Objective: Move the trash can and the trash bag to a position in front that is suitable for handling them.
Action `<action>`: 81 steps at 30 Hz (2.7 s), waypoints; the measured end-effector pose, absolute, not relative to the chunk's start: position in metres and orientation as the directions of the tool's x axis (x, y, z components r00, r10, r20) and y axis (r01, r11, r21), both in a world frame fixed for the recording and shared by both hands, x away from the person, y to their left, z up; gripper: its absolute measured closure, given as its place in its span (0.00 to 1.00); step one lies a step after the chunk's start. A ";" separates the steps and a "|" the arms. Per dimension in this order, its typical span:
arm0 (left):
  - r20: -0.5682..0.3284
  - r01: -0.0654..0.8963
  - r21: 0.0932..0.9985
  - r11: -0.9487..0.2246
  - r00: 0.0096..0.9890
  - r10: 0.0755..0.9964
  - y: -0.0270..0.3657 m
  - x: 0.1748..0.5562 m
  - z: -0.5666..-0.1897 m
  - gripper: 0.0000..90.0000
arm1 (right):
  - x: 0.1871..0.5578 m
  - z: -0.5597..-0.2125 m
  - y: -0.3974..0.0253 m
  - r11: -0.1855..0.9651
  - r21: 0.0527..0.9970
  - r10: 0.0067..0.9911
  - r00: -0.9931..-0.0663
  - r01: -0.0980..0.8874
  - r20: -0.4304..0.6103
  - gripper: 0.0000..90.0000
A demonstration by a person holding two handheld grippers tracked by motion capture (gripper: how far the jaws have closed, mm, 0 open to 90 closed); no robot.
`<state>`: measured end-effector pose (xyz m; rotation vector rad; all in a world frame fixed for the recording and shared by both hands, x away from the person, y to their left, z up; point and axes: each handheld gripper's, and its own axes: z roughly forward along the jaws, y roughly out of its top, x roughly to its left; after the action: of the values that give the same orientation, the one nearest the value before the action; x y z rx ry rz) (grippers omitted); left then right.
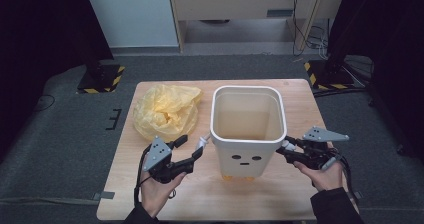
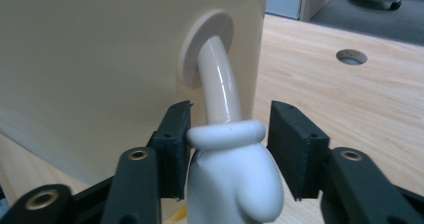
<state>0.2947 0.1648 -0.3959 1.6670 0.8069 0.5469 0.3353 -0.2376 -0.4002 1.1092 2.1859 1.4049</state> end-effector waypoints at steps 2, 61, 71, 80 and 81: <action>-0.030 0.218 0.964 -0.152 0.657 0.753 0.160 0.296 -0.399 0.39 | 0.335 -0.401 -0.237 0.210 0.873 0.739 -0.656 0.441 0.154 0.64; -0.011 0.219 0.963 -0.156 0.610 0.792 0.206 0.318 -0.395 0.70 | 0.326 -0.405 -0.190 0.115 0.915 0.685 -0.698 0.387 0.210 0.62; -0.020 0.131 0.990 -0.052 0.501 0.865 0.253 0.315 -0.370 0.56 | 0.323 -0.385 -0.204 0.038 0.945 0.704 -0.680 0.324 0.205 0.51; 0.003 0.230 0.969 -0.092 0.359 0.933 0.283 0.356 -0.415 0.39 | 0.335 -0.393 -0.234 0.035 0.951 0.827 -0.544 0.306 0.144 0.34; -0.003 0.237 0.968 -0.085 0.349 0.937 0.286 0.361 -0.419 0.37 | 0.337 -0.397 -0.235 0.038 0.949 0.832 -0.536 0.312 0.143 0.33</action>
<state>0.3615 0.2863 -0.4188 1.5677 1.0918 0.8402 0.3370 -0.2353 -0.3970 1.1528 1.8678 1.5130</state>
